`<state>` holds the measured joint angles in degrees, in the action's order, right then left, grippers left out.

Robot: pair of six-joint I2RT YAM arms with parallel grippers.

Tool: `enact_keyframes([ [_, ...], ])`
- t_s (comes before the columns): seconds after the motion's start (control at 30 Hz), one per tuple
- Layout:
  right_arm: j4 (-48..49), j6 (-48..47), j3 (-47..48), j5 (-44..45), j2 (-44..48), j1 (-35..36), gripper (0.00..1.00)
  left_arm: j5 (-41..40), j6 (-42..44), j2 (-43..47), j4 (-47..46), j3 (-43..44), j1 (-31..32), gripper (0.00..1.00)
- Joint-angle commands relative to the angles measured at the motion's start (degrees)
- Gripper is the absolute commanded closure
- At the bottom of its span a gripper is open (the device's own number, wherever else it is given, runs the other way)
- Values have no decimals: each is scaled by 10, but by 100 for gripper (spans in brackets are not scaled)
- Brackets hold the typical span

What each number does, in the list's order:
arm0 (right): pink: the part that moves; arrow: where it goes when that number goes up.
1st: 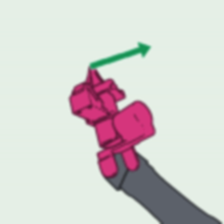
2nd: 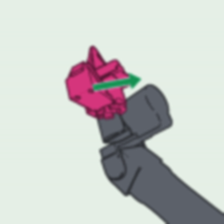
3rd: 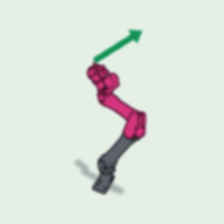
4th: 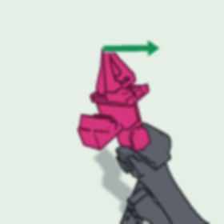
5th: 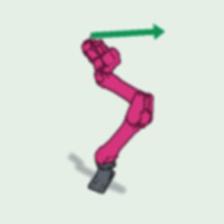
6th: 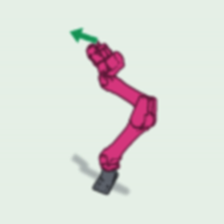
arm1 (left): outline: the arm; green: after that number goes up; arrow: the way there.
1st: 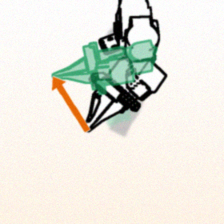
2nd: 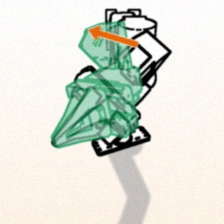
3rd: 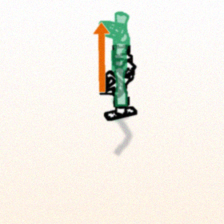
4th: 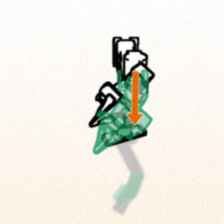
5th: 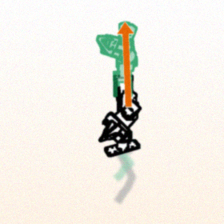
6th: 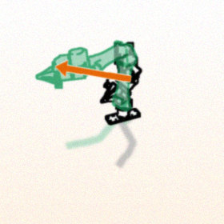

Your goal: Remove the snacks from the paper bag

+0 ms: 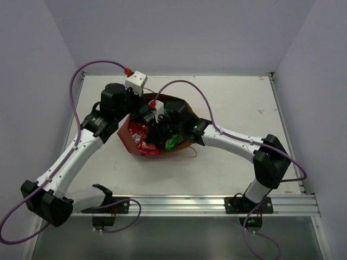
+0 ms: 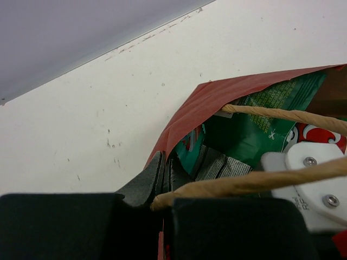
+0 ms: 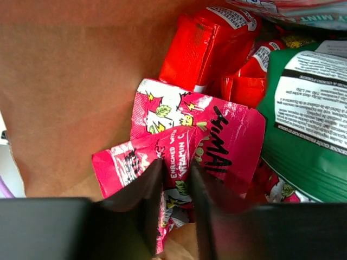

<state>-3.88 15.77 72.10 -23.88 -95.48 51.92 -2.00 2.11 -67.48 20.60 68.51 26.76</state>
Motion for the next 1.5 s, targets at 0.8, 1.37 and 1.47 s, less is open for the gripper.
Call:
enact_keyframes([
  [0.8,-32,124,-172,280,264,-375,100,-96,-30,20,-40,5,1,100],
  [1.37,-16,103,-143,204,149,-417,24,-71,-30,25,-51,-11,1,100],
  [1.47,-43,69,-137,194,227,-376,20,-74,-31,27,-48,-9,1,100],
])
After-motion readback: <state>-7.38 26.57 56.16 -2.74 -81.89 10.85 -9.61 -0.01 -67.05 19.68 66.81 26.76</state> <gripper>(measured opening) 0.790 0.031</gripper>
